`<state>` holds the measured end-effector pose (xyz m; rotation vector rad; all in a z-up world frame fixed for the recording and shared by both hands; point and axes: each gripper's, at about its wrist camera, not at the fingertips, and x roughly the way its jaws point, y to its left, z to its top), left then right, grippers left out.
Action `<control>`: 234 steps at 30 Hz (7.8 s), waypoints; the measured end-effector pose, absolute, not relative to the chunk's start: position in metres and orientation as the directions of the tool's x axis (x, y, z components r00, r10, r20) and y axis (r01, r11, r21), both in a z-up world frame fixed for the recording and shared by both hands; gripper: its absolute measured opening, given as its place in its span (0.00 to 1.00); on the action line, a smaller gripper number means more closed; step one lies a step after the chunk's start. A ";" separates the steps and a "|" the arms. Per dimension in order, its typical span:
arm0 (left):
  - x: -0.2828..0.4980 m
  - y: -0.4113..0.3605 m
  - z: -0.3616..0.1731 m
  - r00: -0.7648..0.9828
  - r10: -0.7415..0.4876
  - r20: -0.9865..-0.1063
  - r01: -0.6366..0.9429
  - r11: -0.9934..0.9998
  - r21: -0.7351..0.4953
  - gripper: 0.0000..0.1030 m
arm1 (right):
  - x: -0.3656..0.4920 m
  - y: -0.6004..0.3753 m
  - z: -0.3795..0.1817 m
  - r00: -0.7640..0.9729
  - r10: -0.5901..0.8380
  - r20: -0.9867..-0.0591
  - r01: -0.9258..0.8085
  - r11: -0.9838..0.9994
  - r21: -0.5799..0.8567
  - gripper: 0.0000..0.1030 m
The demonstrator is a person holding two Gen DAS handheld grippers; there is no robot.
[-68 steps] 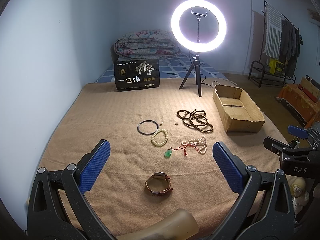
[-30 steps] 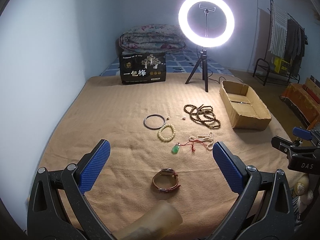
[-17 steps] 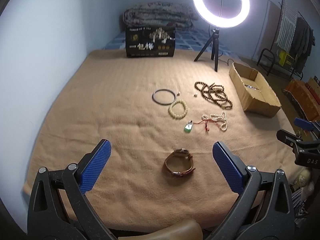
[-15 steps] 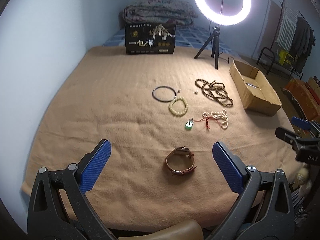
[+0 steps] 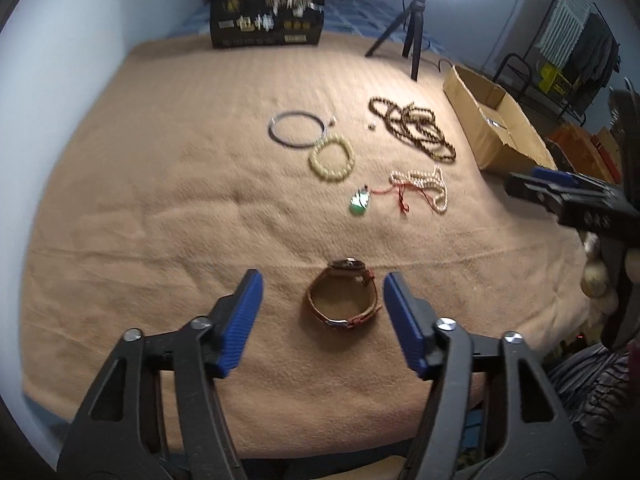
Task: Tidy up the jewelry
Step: 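Move the left tool to the brown leather watch while the right tool approaches the white pearl necklace, then close the left tool on the watch strap while the right tool closes on the pearl necklace, then carry the watch with the left tool into the cardboard box while the right tool drops the pearls there, then withdraw both open tools from the box toward the remaining jewelry, then lower the left tool around the blue bangle while the right tool reaches the brown bead strand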
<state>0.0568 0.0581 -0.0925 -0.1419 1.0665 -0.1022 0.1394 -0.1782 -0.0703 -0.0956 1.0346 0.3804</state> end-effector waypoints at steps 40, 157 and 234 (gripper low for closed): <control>0.111 0.052 -0.174 0.275 -0.205 -0.939 -0.027 0.975 -0.221 0.13 | 0.224 -0.126 -0.156 0.263 0.201 -0.944 -0.401 0.912 0.083 0.27; 0.262 -0.160 -0.081 0.515 -0.352 -0.781 0.252 0.934 -0.255 0.41 | 0.252 -0.342 -0.059 0.577 0.060 -0.814 -0.019 0.998 0.060 0.58; 0.297 0.072 -0.173 0.306 -0.179 -0.935 -0.135 0.964 -0.228 0.76 | 0.328 -0.147 -0.165 0.315 0.323 -0.893 -0.045 0.944 0.326 0.80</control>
